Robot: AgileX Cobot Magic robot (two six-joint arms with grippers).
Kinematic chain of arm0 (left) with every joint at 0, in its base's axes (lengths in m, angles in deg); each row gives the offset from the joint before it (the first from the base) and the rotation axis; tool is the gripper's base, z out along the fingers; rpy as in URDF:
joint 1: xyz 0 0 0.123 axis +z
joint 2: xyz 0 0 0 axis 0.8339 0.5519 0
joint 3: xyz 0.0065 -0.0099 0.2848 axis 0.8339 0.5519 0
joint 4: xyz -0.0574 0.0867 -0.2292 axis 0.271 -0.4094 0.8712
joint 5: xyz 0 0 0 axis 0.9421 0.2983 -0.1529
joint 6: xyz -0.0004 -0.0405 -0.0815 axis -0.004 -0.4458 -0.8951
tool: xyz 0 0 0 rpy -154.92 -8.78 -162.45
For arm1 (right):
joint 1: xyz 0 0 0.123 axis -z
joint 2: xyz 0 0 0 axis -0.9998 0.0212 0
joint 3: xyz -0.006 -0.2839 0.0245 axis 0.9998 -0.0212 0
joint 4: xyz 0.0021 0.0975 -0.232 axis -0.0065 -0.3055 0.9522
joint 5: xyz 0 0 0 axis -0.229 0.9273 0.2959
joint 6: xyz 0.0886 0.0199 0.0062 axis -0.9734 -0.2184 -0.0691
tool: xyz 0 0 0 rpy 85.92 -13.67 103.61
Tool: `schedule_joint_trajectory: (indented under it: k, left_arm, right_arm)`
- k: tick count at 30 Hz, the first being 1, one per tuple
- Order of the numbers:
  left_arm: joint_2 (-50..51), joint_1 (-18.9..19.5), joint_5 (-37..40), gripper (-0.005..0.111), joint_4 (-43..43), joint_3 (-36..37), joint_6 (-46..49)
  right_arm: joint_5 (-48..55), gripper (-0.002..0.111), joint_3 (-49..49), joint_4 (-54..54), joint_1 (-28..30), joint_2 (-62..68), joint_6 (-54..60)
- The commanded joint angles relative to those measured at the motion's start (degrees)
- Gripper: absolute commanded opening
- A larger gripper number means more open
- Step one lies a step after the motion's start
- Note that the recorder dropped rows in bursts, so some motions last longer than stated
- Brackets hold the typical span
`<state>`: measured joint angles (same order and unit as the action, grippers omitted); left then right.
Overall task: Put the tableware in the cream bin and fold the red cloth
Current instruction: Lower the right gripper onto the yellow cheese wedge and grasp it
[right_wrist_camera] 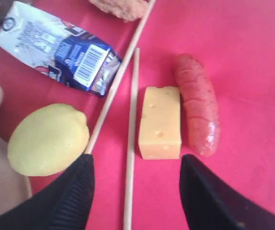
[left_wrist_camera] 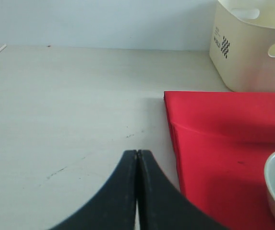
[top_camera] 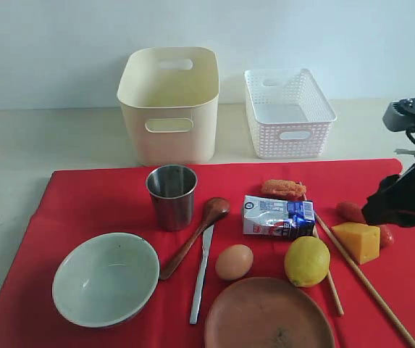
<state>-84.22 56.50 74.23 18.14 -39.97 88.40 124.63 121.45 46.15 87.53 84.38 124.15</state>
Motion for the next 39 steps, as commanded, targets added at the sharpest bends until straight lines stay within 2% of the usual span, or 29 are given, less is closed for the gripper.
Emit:
schedule_joint_trajectory:
  k: [1, 5, 13, 36, 39]
  left_arm:
    - [-0.38, 0.08, -0.74, 0.000, 0.00, 0.17, 0.21]
    - [-0.38, 0.08, -0.74, 0.000, 0.00, 0.17, 0.21]
    - [-0.38, 0.08, -0.74, 0.000, 0.00, 0.17, 0.21]
    - [-0.38, 0.08, -0.74, 0.000, 0.00, 0.17, 0.21]
    - [-0.38, 0.08, -0.74, 0.000, 0.00, 0.17, 0.21]
  right_arm:
    - [3.00, 0.053, 4.21, 6.07, -0.49, 4.13, -8.03]
    - [2.78, 0.053, 4.90, 9.90, -4.33, 6.50, -8.84]
    - [1.27, 0.053, 7.05, 23.00, -9.43, 10.71, -21.54]
    - [5.10, 0.052, 13.32, 24.90, -9.43, 23.78, -24.32]
    - [8.87, 0.041, 15.04, 24.90, -9.43, 24.03, -25.79]
